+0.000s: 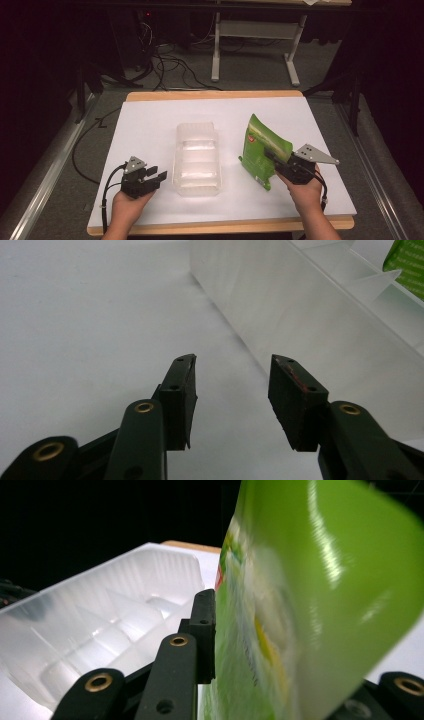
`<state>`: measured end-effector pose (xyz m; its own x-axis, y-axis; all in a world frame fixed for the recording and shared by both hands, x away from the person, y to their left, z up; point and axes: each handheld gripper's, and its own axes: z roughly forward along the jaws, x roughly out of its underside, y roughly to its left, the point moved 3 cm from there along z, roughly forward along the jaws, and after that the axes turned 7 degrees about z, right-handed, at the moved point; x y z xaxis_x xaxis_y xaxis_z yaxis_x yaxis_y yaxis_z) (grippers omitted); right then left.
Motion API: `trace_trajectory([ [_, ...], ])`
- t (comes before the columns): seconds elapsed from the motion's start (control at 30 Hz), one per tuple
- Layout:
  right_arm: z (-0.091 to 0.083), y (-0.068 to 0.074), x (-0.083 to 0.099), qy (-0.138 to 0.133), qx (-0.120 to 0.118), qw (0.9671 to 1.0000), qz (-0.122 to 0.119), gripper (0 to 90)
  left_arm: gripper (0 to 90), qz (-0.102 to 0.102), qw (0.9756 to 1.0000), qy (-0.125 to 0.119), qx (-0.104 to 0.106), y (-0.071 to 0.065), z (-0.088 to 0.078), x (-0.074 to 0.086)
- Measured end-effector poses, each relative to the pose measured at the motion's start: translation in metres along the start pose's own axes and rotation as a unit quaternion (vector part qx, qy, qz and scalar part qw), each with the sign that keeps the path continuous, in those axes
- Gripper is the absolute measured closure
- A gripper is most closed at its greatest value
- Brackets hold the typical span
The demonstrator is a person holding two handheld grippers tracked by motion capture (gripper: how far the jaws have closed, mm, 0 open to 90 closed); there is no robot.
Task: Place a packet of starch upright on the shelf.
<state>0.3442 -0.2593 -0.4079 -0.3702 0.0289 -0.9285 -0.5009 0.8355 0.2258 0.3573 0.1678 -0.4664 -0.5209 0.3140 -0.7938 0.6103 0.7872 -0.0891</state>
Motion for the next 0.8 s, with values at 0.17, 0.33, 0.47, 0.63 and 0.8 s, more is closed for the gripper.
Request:
trace_trajectory([
  [0.17, 0.007, -0.002, 0.007, 0.027, 0.011, 0.9996, -0.005, 70.8, 54.4, 0.0, 1.0, 0.0, 0.001, 0.0, 0.0, 0.0],
  [0.33, 0.012, -0.005, 0.012, 0.046, 0.018, 0.9988, -0.005, 71.8, 54.4, 0.002, 1.0, 0.002, 0.002, -0.001, 0.0, 0.0],
  [0.47, 0.013, -0.006, 0.013, 0.049, 0.024, 0.9984, -0.008, 76.4, 54.4, 0.002, 1.0, 0.002, 0.002, -0.001, 0.0, 0.0],
  [0.63, 0.013, -0.006, 0.012, 0.058, 0.018, 0.9981, 0.0, 85.8, 54.4, 0.003, 1.0, 0.001, 0.001, -0.001, 0.001, 0.0],
  [0.8, 0.014, -0.002, 0.011, 0.063, 0.012, 0.9979, -0.011, 87.4, 54.4, 0.003, 1.0, 0.0, 0.001, -0.001, 0.0, 0.0],
])
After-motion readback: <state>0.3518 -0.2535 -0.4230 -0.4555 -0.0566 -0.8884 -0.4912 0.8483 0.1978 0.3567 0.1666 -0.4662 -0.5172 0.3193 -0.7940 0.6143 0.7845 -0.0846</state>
